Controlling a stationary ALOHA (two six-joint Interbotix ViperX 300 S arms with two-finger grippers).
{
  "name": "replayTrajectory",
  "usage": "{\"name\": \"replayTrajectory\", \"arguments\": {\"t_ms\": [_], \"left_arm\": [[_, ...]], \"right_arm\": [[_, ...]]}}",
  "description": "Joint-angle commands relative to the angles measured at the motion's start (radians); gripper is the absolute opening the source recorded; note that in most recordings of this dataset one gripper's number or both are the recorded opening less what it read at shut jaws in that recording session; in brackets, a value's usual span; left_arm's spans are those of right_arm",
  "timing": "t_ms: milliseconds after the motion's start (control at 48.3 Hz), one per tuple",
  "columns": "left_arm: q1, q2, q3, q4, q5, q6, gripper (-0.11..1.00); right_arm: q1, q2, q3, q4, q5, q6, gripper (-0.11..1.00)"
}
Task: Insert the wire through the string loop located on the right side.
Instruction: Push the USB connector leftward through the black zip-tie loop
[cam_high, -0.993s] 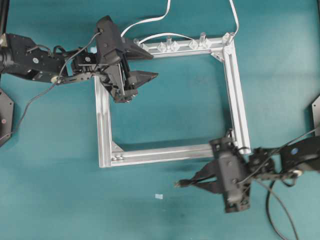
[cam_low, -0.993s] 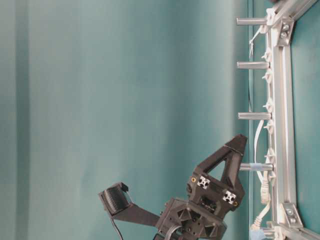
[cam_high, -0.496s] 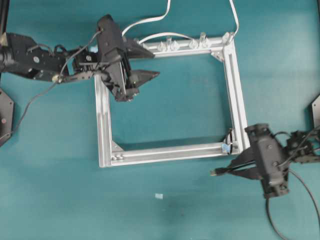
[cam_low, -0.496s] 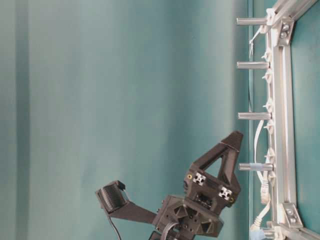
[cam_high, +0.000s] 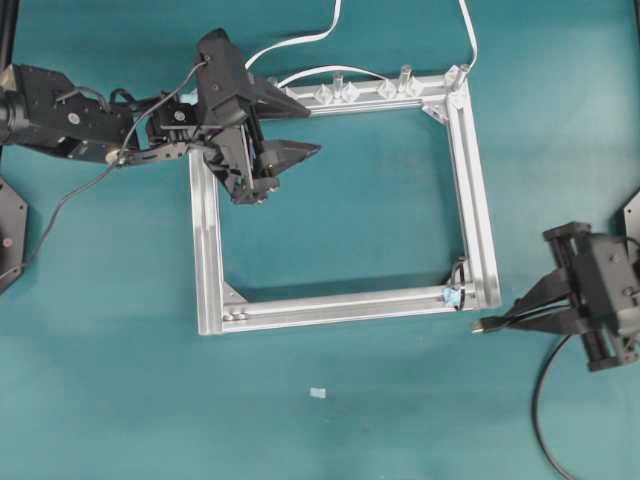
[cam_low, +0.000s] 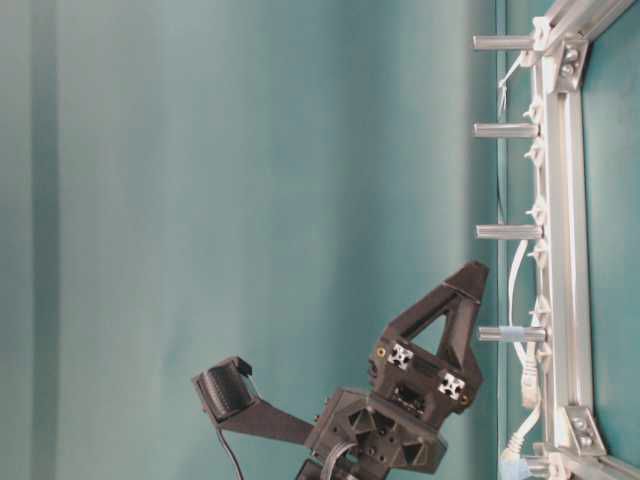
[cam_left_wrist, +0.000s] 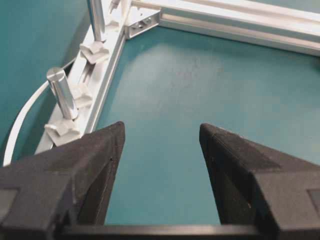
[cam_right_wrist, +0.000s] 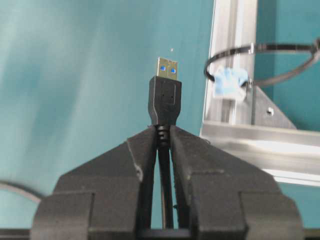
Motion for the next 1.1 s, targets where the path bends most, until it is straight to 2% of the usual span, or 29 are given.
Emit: {"name": "replayTrajectory", "arguments": {"t_ms": [0, 269, 496, 869, 1076], "left_arm": [[-0.003, -0.014, -0.029, 0.003, 0.003, -0.008, 0.62], [-0.003, -0.015, -0.035, 0.003, 0.04, -0.009, 0.62], [-0.003, -0.02, -0.037, 0.003, 0.044, -0.006, 0.62], [-0.003, -0.02, -0.035, 0.003, 0.044, -0.008, 0.61], [-0.005, -0.021, -0.034, 0.003, 0.044, -0.008, 0.61]], "right_arm": [[0.002, -0.043, 0.012, -0.005, 0.006, 0.0, 0.12], [-0.014, -0.129, 0.06, -0.028, 0.008, 0.0, 0.12], [-0.032, -0.146, 0.064, -0.044, 0.026, 0.002, 0.12], [-0.158, -0.143, 0.069, -0.101, 0.026, 0.0, 0.12], [-0.198, -0.141, 0.071, -0.132, 0.028, 0.0, 0.12]]}}
